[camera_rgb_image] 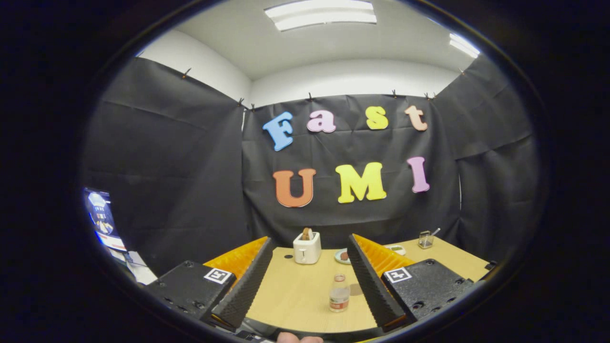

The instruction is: Take the bottle from table, then pour the juice into the cup, finally place the bottle on the coaster

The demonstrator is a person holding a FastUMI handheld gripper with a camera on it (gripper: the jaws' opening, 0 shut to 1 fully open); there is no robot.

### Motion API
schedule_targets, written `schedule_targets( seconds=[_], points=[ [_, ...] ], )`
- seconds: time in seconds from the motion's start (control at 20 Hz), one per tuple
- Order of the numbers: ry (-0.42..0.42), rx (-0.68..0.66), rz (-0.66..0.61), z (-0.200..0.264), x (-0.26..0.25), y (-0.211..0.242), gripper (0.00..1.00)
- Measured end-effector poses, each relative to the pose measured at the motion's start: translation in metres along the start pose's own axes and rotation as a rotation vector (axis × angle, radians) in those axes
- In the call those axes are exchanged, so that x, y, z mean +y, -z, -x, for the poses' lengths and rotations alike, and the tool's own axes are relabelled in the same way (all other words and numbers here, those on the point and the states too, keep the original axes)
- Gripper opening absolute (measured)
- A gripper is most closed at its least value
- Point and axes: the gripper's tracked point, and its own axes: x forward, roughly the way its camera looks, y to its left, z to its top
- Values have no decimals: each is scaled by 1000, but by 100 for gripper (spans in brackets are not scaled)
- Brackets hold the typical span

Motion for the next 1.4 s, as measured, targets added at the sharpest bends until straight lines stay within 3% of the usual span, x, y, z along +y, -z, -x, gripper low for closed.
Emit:
schedule_targets(
  seconds=[0.3, 0.7, 1.1, 1.4],
  points=[
    [-5, -14, -2, -1, -1, -3, 100],
    [7, 40, 21, -6, -4, 27, 100],
    [58, 125, 64, -21, -33, 101, 100],
    [110, 185, 145, -29, -72, 185, 100]
  ],
)
